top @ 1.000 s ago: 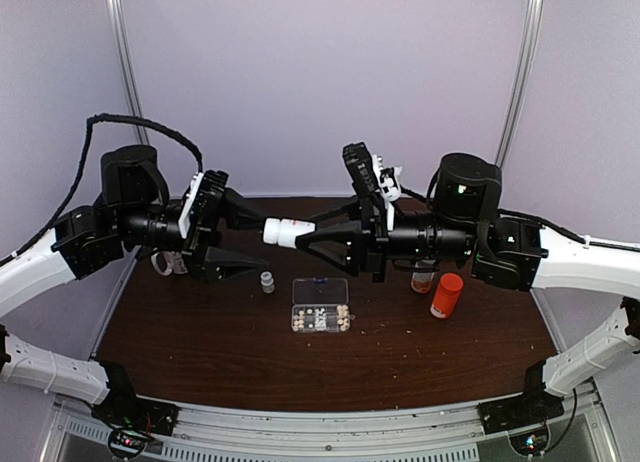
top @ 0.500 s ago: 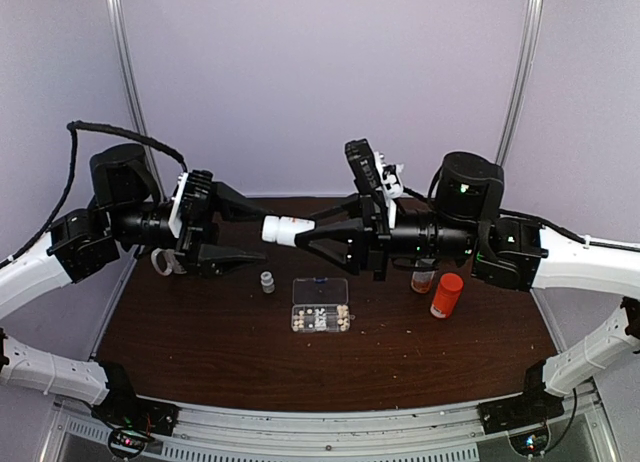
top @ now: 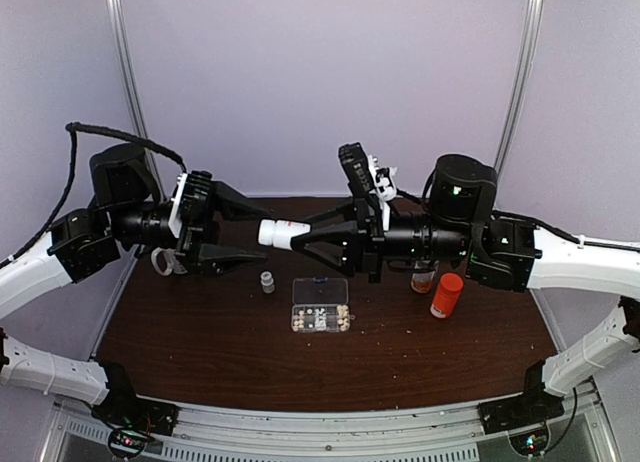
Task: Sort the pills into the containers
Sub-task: Pass from the right arm to the left, then place the pill bottle at the center of the board.
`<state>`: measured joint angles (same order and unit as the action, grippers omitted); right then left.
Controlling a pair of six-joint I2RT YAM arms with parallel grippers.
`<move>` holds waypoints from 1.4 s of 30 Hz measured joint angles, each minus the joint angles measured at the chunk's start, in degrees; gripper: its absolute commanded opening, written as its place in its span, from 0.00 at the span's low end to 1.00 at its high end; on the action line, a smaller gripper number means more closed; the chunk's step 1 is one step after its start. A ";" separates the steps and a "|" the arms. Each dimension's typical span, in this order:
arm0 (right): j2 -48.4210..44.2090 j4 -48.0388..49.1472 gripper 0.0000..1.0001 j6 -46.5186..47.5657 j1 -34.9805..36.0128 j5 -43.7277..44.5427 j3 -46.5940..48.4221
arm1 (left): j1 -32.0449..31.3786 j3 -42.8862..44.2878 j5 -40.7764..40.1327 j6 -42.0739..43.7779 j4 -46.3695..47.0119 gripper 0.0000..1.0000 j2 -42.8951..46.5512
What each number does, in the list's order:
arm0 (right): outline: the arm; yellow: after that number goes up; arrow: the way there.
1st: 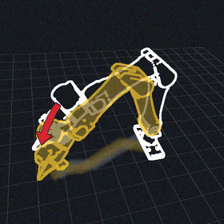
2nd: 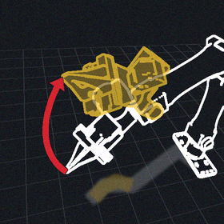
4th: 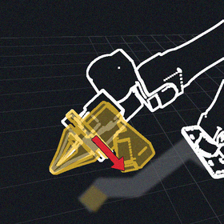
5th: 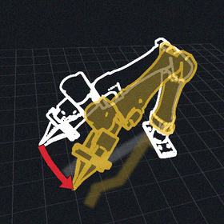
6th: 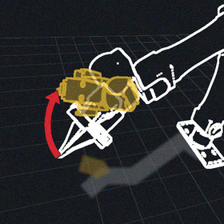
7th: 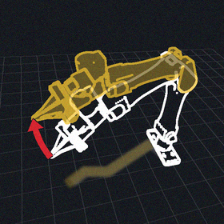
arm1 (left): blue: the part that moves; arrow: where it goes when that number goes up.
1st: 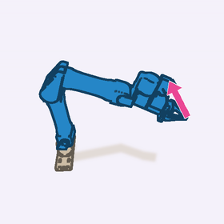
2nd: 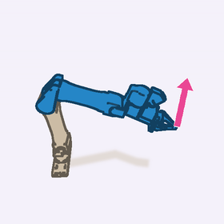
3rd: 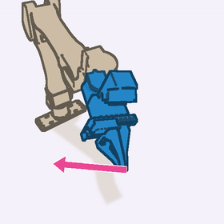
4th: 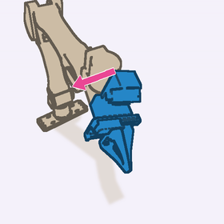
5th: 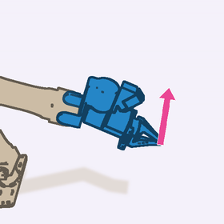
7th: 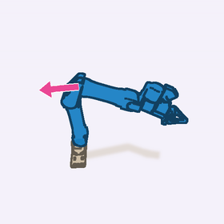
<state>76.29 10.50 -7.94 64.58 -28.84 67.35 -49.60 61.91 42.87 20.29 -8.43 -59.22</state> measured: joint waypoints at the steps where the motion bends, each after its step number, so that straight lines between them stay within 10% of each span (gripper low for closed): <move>1: 0.07 0.00 0.00 0.00 0.00 -0.04 0.00 | 0.00 0.00 0.00 0.04 0.09 0.56 -0.07; 11: 0.35 0.07 0.02 0.00 0.00 -0.72 0.00 | 0.00 0.02 0.04 0.68 0.87 0.30 -0.85; 18: 0.35 0.20 0.46 -0.02 -0.02 -0.76 0.00 | 0.00 0.35 -0.44 0.85 0.39 0.15 -1.14; 24: -0.44 0.59 0.62 0.61 -0.20 1.97 -1.36 | -0.22 0.50 -6.93 -2.08 -2.75 0.05 -1.09; 34: -2.99 -4.66 0.83 -0.11 -3.93 12.76 -5.81 | 0.63 5.51 -40.79 -23.02 -24.63 0.05 -5.44; 42: 3.02 -12.00 1.00 -4.61 -8.46 19.19 -4.90 | 9.70 5.25 -46.29 -35.12 -38.07 0.10 -16.37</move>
<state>79.31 -1.50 -12.56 56.12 -9.65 62.46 -39.90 67.16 -3.42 -14.83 -46.50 -75.59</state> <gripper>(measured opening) 0.995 0.285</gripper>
